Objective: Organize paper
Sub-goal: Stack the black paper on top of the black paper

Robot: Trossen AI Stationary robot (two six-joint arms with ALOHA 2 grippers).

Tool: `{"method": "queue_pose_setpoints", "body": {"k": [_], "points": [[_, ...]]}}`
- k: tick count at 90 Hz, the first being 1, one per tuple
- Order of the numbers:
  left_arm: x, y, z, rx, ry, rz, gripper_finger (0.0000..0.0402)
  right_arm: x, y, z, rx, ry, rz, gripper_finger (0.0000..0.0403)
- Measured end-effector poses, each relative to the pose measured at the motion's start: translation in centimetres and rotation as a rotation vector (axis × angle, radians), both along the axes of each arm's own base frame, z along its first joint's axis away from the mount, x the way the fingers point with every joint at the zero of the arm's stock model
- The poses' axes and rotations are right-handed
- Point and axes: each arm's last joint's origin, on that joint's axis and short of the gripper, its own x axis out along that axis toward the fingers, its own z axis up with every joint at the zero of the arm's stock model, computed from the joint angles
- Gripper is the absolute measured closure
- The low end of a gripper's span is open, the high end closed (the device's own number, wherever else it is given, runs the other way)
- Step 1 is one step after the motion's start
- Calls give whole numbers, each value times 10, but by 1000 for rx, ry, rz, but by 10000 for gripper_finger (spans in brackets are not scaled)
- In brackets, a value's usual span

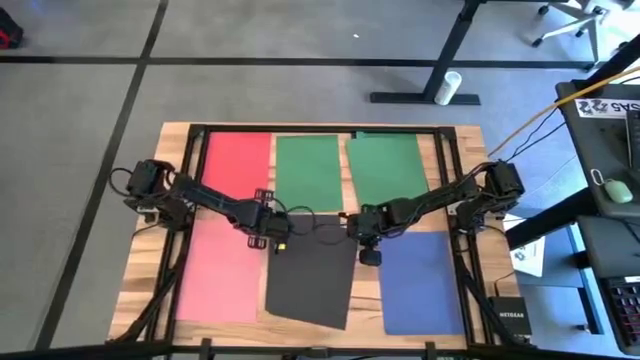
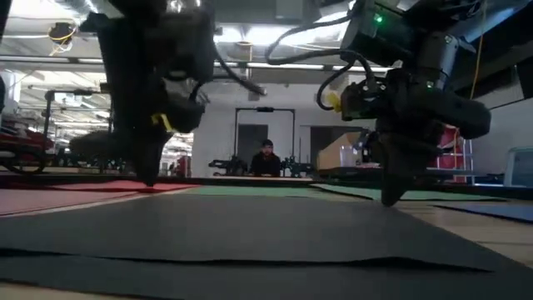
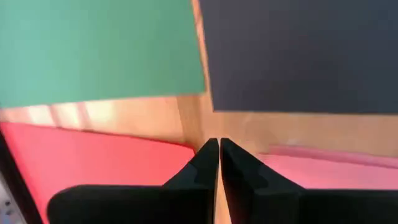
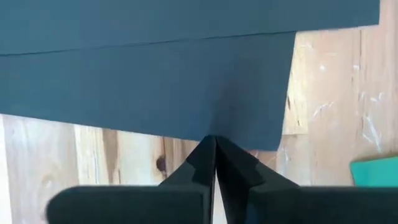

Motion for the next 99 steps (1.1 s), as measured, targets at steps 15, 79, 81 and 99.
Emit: {"method": "queue_pose_setpoints", "body": {"k": [15, 79, 81, 99], "points": [[0, 9, -9, -35, -26, -8, 402, 0, 0, 0, 2, -2, 0, 403], [8, 3, -10, -83, -124, -26, 401, 2, 0, 2, -22, -24, 8, 403], [8, 2, -10, -88, -127, -25, 401, 2, 0, 2, -24, -25, 12, 403], [11, -2, -9, -101, -157, -38, 401, 2, -1, 2, -53, -30, 11, 403]]}}
